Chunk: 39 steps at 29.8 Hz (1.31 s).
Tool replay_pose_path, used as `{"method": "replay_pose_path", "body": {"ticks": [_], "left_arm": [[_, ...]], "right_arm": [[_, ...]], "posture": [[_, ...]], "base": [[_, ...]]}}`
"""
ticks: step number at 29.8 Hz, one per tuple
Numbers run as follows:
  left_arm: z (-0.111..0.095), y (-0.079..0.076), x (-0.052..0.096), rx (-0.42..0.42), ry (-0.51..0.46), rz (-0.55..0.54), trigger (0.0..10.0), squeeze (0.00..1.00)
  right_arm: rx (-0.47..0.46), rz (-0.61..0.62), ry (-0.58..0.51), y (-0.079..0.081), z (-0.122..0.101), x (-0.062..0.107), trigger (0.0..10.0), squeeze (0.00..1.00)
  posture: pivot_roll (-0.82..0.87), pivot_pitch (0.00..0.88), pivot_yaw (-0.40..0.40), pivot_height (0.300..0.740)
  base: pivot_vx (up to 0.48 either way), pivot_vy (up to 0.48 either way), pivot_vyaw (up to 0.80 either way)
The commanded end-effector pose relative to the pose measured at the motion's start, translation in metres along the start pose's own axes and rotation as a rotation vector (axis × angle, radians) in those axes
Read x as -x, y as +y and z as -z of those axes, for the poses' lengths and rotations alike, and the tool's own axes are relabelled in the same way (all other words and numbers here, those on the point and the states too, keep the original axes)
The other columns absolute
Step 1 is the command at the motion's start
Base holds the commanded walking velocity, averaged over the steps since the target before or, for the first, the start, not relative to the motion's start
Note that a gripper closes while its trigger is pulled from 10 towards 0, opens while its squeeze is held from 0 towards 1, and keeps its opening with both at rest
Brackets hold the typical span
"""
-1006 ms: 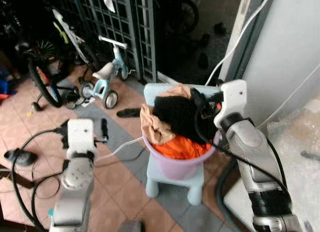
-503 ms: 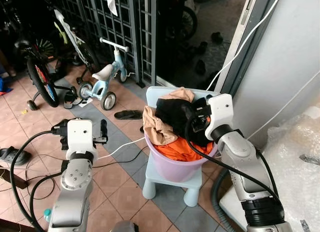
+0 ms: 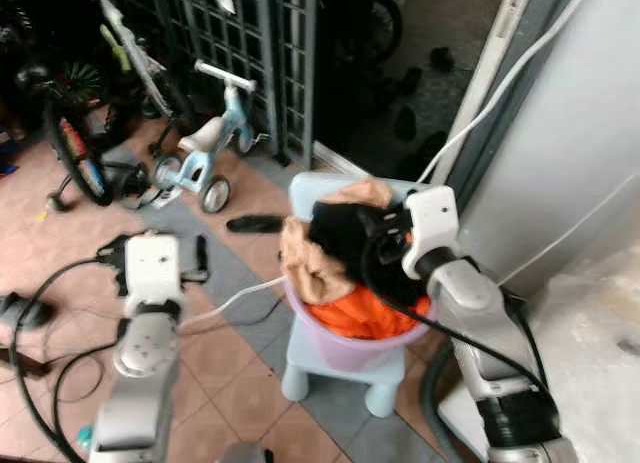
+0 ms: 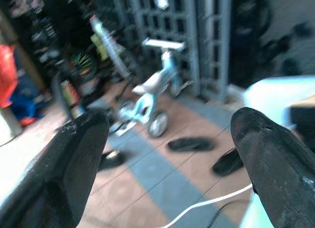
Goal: Clothes washing
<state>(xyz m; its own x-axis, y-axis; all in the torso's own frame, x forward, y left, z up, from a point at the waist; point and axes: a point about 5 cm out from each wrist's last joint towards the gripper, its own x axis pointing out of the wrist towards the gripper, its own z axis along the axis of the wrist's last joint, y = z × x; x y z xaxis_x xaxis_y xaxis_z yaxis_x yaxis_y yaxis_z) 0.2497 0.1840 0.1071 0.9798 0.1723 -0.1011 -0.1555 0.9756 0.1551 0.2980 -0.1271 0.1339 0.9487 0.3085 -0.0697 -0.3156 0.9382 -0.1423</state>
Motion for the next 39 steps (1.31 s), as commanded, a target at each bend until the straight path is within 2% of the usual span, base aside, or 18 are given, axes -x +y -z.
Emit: {"method": "replay_pose_path", "body": {"ticks": [1, 7, 12, 15, 21, 22, 26, 32, 35, 39], "left_arm": [[0.002, -0.005, 0.002, 0.002, 0.010, 0.022, 10.0, 0.00], [0.003, -0.004, 0.004, 0.002, 0.019, 0.019, 10.0, 0.00], [0.008, 0.002, 0.012, -0.015, 0.051, -0.027, 10.0, 0.00], [0.010, 0.006, 0.016, -0.016, 0.064, -0.042, 10.0, 0.00], [0.017, 0.020, 0.031, -0.034, 0.120, -0.076, 10.0, 0.00], [0.018, 0.022, 0.037, -0.036, 0.128, -0.082, 10.0, 0.00], [0.017, 0.025, 0.052, -0.048, 0.143, -0.093, 10.0, 0.00], [0.008, 0.028, 0.068, -0.048, 0.151, -0.115, 10.0, 0.00], [0.002, 0.029, 0.074, -0.048, 0.144, -0.125, 10.0, 0.00], [-0.005, 0.026, 0.093, -0.029, 0.161, -0.131, 10.0, 0.00]], "right_arm": [[0.005, 0.019, 0.026, -0.003, 0.005, 0.001, 10.0, 0.00], [0.006, 0.017, 0.043, -0.002, 0.008, 0.002, 10.0, 0.00], [-0.016, -0.074, 0.183, 0.008, 0.032, 0.003, 10.0, 0.00], [-0.009, -0.085, 0.215, 0.010, 0.039, 0.003, 10.0, 0.00], [-0.071, -0.090, 0.325, 0.020, 0.060, -0.003, 10.0, 0.00], [-0.066, -0.099, 0.345, 0.024, 0.063, -0.003, 10.0, 0.00], [-0.070, -0.127, 0.365, 0.033, 0.071, -0.007, 10.0, 0.00], [-0.020, -0.091, 0.383, 0.032, 0.077, -0.019, 10.0, 0.00], [-0.031, -0.060, 0.395, 0.030, 0.077, -0.027, 10.0, 0.00], [-0.032, -0.045, 0.385, 0.032, 0.075, -0.039, 10.0, 0.00]], "posture": [[-0.01, 0.000, 0.013, 0.740], [0.00, 0.000, 0.010, 0.740], [0.03, 0.000, -0.010, 0.740], [0.05, 0.000, -0.020, 0.740], [0.11, 0.047, -0.048, 0.740], [0.13, 0.081, -0.058, 0.740], [0.16, 0.136, -0.071, 0.740], [0.21, 0.199, -0.092, 0.740], [0.22, 0.228, -0.105, 0.740], [0.25, 0.284, -0.135, 0.740]], "base": [[0.334, 0.000, 0.00], [0.328, 0.000, 0.00], [0.000, 0.000, 0.00], [0.000, 0.000, 0.00], [0.000, 0.000, 0.00], [0.000, 0.000, 0.00], [0.000, 0.000, 0.00], [0.000, 0.000, 0.00], [0.000, 0.000, 0.00], [0.000, 0.000, 0.00]]}}
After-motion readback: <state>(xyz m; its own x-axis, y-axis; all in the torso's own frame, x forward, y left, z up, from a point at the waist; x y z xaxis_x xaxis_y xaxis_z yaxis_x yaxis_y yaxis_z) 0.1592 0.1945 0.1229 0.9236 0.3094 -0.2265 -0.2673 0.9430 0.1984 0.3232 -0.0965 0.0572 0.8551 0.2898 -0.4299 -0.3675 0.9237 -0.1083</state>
